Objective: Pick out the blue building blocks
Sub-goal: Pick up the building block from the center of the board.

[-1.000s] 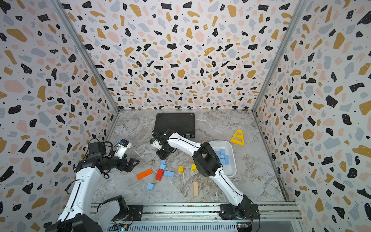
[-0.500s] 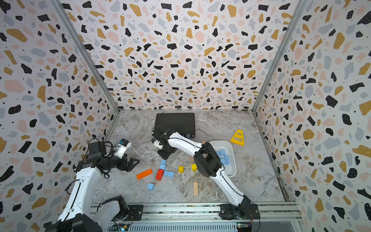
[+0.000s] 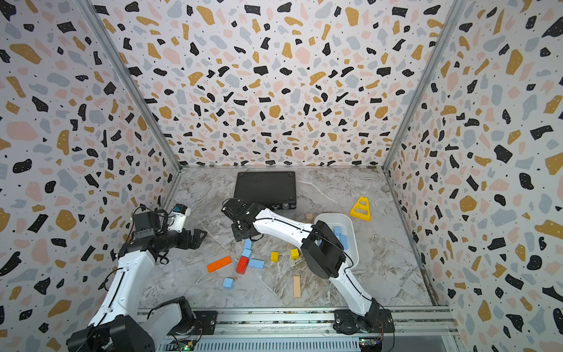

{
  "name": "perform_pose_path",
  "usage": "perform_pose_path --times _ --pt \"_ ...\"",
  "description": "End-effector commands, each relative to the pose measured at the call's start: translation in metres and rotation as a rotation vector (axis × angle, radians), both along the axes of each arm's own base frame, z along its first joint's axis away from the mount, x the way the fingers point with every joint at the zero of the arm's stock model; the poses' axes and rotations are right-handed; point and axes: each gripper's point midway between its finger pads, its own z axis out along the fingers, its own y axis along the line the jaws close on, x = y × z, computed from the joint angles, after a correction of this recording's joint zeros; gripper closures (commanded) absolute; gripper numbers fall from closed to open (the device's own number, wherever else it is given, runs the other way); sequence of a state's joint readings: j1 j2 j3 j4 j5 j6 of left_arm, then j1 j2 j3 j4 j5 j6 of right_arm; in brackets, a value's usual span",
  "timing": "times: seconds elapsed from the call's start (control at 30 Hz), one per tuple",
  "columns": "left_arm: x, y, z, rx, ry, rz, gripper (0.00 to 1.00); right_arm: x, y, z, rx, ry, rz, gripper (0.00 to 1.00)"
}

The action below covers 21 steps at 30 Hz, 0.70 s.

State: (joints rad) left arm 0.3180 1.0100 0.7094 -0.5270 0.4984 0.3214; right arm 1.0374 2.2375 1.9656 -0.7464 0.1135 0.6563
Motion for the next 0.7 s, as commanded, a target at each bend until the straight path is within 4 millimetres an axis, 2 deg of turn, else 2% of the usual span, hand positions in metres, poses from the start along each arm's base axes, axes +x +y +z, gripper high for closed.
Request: perform_pose_path --times 0.0,0.13,0.17,0.37,0.67 --pt "0.002 -0.003 0.003 -0.03 -0.026 0.001 0.0 0.02 -0.01 0.002 -0.011 -0.047 -0.125 0.43" --pt "0.002 -0.004 0.005 -0.036 -0.031 -0.003 0.0 0.021 -0.007 -0.007 -0.007 -0.039 -0.14 0.42" --pt "0.002 -0.005 0.004 -0.04 -0.03 -0.007 0.0 0.008 0.003 -0.011 -0.01 -0.03 -0.111 0.43" --pt "0.001 -0.007 0.005 -0.048 -0.031 -0.011 0.0 -0.003 0.015 -0.026 -0.012 0.003 -0.09 0.42" --pt "0.001 -0.008 0.006 -0.052 -0.035 -0.013 0.0 -0.005 0.011 -0.037 -0.057 -0.007 -0.078 0.42"
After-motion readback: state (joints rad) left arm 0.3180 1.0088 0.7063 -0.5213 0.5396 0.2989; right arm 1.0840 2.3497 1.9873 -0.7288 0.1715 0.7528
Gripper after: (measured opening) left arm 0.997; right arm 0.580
